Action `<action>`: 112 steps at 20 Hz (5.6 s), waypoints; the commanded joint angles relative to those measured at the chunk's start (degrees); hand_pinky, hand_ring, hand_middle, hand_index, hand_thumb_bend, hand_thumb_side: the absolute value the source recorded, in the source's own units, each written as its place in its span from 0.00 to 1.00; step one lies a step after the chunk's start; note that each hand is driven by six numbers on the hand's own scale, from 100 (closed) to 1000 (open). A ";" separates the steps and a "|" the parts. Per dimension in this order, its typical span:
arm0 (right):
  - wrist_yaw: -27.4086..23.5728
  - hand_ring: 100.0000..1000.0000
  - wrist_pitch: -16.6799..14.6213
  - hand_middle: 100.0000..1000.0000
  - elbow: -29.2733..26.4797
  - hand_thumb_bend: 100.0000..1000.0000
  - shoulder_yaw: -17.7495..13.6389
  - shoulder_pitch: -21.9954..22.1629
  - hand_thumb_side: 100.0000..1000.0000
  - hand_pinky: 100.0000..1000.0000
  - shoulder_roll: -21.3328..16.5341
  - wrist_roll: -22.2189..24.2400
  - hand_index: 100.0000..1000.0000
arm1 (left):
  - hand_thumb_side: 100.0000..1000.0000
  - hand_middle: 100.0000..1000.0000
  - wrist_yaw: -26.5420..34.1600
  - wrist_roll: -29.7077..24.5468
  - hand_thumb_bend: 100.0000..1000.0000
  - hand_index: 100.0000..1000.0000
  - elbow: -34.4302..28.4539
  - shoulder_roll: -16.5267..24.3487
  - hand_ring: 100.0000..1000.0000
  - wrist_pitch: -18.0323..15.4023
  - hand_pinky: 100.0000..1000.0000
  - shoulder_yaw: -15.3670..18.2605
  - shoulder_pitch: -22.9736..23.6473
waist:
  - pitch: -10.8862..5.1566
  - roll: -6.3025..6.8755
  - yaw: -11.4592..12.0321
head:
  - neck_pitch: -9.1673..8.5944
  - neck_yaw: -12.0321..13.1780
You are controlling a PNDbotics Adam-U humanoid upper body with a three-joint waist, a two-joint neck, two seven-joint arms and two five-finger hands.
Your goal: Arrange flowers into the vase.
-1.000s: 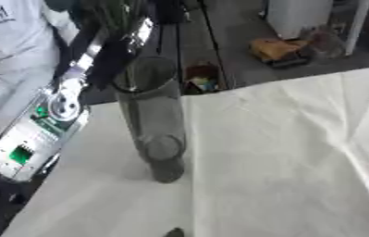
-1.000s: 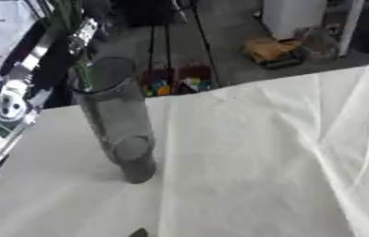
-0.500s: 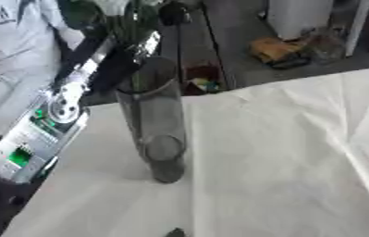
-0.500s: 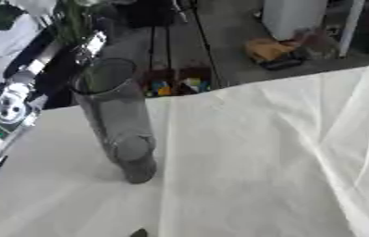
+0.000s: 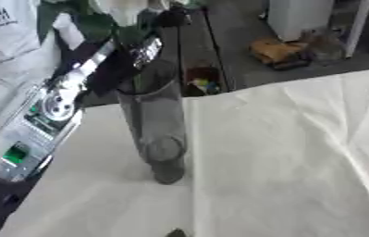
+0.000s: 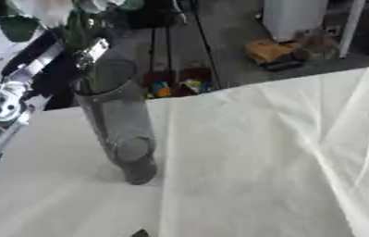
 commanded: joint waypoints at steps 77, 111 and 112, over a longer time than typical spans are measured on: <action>-1.43 0.78 1.23 0.25 -1.03 0.00 -0.25 -0.15 0.92 0.88 -0.85 -1.23 0.89 | 1.00 1.00 0.73 -22.92 0.16 1.00 0.68 4.31 0.90 -0.49 0.86 4.65 0.89 | -1.75 -0.78 0.61 | -0.85 -0.07; -1.31 0.78 2.13 0.24 -1.03 0.00 -0.31 -0.08 0.91 0.88 -0.99 -1.53 0.89 | 1.00 1.00 -3.06 -35.50 0.39 1.00 1.95 5.72 0.95 -0.89 0.91 7.88 0.35 | -1.72 -0.62 0.92 | -0.47 -0.29; -1.32 0.78 2.12 0.24 -1.03 0.00 -0.30 -0.08 0.91 0.88 -1.00 -1.54 0.89 | 1.00 1.00 -3.05 -35.52 0.38 1.00 1.96 5.79 0.95 -0.89 0.91 7.91 0.44 | -1.74 -0.64 0.93 | -0.50 -0.32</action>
